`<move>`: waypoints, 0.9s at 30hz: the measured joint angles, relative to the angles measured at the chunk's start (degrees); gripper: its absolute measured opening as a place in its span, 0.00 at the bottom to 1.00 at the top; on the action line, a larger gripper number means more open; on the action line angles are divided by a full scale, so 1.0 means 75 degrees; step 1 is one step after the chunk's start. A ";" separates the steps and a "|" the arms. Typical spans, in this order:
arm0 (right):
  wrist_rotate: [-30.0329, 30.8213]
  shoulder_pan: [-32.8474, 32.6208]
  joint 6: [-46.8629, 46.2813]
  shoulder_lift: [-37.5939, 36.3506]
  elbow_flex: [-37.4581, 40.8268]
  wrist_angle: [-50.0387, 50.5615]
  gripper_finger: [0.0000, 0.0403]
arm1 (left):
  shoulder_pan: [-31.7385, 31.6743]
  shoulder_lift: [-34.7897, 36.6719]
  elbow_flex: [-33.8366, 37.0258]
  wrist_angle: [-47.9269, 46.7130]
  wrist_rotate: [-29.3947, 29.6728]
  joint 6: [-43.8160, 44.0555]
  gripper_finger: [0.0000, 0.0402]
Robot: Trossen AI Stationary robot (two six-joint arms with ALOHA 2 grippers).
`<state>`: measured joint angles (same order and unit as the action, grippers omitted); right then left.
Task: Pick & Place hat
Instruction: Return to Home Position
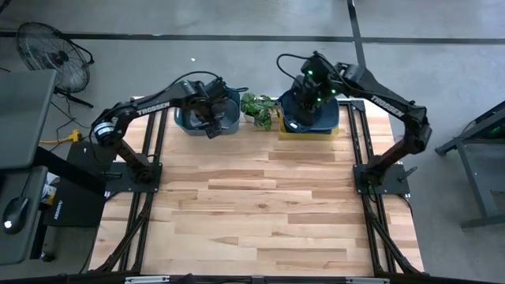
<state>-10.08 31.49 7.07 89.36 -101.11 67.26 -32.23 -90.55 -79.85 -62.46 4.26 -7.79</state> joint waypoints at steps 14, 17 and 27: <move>-0.1045 -0.0001 -0.1249 -0.3617 0.5782 -0.4127 0.48 | 0.0099 0.1857 0.2227 0.2884 -0.2117 0.1438 0.71; -0.1039 0.0002 -0.1657 -0.4438 0.6843 -0.4910 0.48 | 0.0100 0.2601 0.3172 0.3856 -0.2331 0.1956 0.71; -0.1376 -0.0087 -0.4417 -0.6693 1.0275 -0.8825 0.48 | 0.0518 0.4798 0.5388 0.6117 -0.1902 0.4230 0.71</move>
<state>-20.40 30.83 -26.06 39.16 -24.05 1.07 -28.34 -54.57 -39.44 -16.59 -10.00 23.93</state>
